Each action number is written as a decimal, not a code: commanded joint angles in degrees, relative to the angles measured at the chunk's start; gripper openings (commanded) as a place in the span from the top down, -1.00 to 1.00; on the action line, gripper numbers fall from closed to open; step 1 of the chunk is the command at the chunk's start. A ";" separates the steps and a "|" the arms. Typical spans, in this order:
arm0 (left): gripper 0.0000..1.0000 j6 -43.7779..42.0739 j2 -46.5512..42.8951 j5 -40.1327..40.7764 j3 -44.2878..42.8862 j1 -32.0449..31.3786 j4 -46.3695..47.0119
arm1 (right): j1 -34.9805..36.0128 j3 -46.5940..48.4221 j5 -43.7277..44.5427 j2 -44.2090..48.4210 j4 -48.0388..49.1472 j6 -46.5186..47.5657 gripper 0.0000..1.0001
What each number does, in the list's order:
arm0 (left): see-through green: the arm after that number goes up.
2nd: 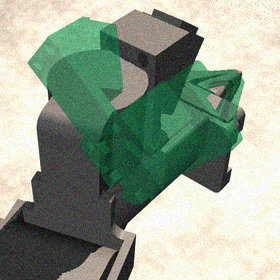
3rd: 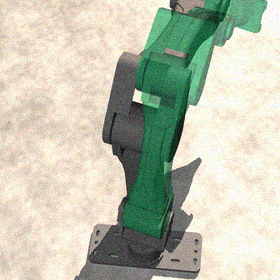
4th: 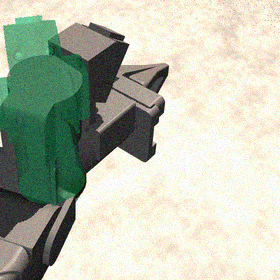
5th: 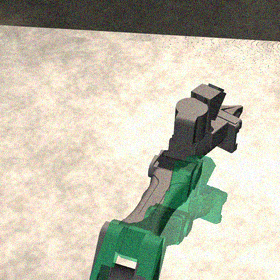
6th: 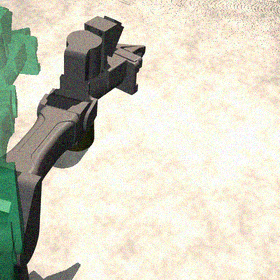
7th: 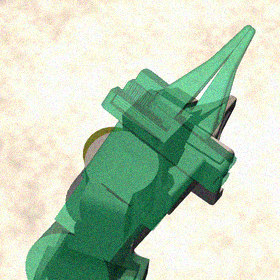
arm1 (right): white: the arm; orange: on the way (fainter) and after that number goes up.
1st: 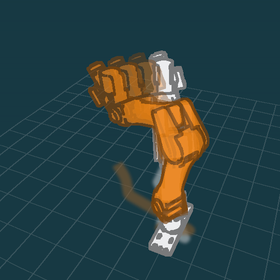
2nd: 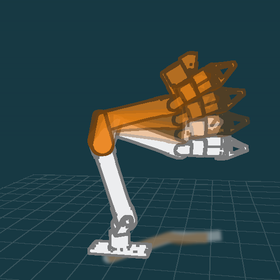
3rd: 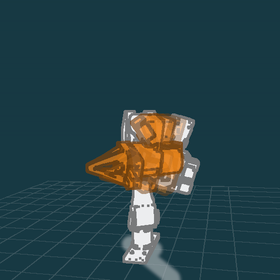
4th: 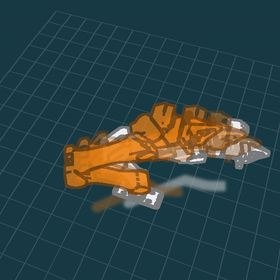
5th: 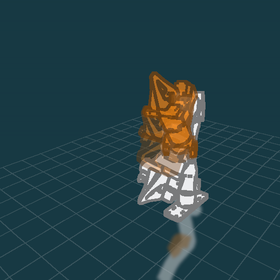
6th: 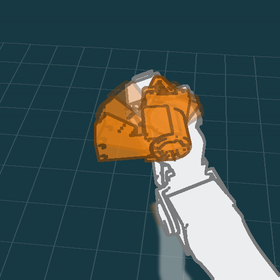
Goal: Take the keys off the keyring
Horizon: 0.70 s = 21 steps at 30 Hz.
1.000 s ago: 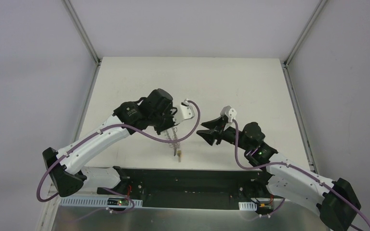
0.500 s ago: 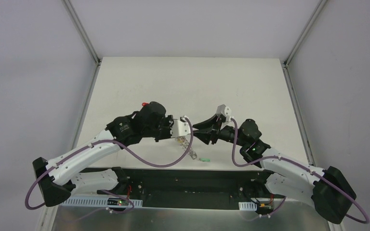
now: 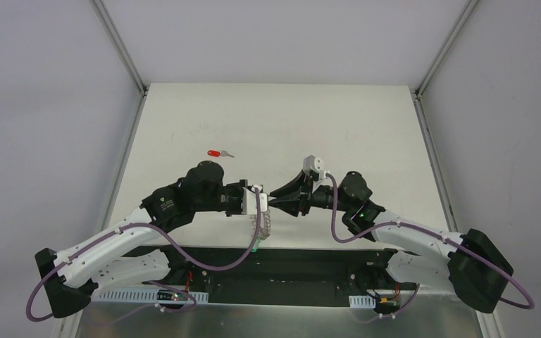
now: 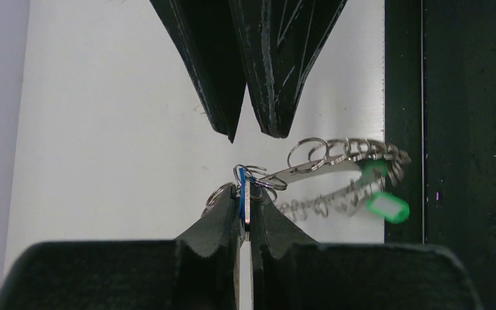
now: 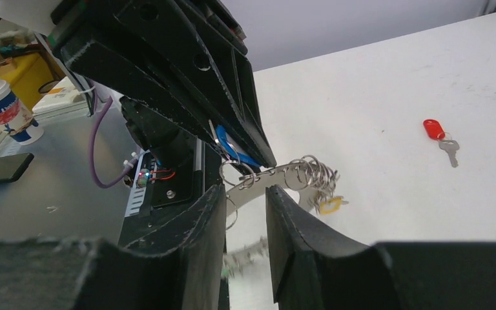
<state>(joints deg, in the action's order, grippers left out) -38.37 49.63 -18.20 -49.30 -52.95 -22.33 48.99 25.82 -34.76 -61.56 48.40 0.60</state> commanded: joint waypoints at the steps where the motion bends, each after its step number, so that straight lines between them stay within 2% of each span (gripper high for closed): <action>1: 1.00 -1.01 -2.36 -4.36 0.62 -0.60 5.86 | 1.36 3.32 -3.21 -1.55 6.33 -0.43 0.30; 12: 1.00 -0.37 -2.99 -4.45 0.97 -0.65 6.63 | 2.42 3.44 -1.91 -0.24 4.29 -1.30 0.37; 21: 1.00 -0.03 -2.73 -3.97 0.97 -0.59 6.68 | 3.40 3.71 -0.22 4.67 -3.26 -0.95 0.41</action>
<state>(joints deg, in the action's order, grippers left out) -38.35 47.86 -20.62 -48.03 -52.95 -19.86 51.64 27.03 -35.55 -59.68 46.85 -0.47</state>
